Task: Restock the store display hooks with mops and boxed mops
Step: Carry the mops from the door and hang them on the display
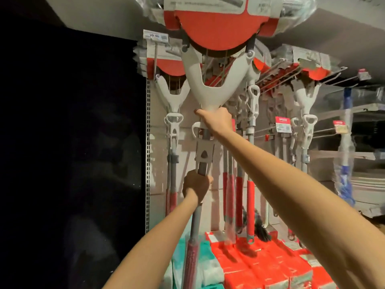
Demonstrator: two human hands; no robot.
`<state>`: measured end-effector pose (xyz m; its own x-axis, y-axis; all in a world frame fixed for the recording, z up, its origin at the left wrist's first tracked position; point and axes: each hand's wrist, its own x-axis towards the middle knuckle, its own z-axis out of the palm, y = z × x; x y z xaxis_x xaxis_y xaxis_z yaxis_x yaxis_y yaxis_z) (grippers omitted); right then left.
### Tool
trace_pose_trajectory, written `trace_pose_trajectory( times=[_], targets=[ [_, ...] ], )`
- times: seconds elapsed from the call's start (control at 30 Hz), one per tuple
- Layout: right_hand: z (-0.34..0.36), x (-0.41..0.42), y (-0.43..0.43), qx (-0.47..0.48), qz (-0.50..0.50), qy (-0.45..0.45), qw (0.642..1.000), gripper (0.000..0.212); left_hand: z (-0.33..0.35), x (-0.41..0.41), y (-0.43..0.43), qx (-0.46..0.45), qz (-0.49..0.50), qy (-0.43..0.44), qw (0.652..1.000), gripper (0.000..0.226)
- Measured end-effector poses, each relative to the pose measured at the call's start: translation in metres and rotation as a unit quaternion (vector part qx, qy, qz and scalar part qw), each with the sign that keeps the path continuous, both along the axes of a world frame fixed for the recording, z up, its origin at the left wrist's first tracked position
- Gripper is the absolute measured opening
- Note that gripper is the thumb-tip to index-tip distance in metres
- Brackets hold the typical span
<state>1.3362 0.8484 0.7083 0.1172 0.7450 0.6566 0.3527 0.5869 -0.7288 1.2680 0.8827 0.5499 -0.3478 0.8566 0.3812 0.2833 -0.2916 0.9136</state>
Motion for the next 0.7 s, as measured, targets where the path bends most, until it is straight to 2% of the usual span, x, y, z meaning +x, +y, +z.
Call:
trace_pose_trajectory(
  times=[0.1,0.37,0.7],
  targets=[
    [0.012,-0.005,0.038,0.003,0.024,0.014,1.000,0.051,0.015,-0.006,0.030,-0.009,0.000,0.006,1.000,0.015],
    [0.055,-0.023,0.110,-0.002,0.068,0.050,0.996,0.055,0.069,-0.028,0.101,-0.008,0.035,-0.001,0.999,0.020],
    [0.078,-0.053,0.170,0.015,0.108,0.021,0.994,0.053,0.093,-0.056,0.155,-0.036,0.083,0.002,0.996,0.023]
  ],
)
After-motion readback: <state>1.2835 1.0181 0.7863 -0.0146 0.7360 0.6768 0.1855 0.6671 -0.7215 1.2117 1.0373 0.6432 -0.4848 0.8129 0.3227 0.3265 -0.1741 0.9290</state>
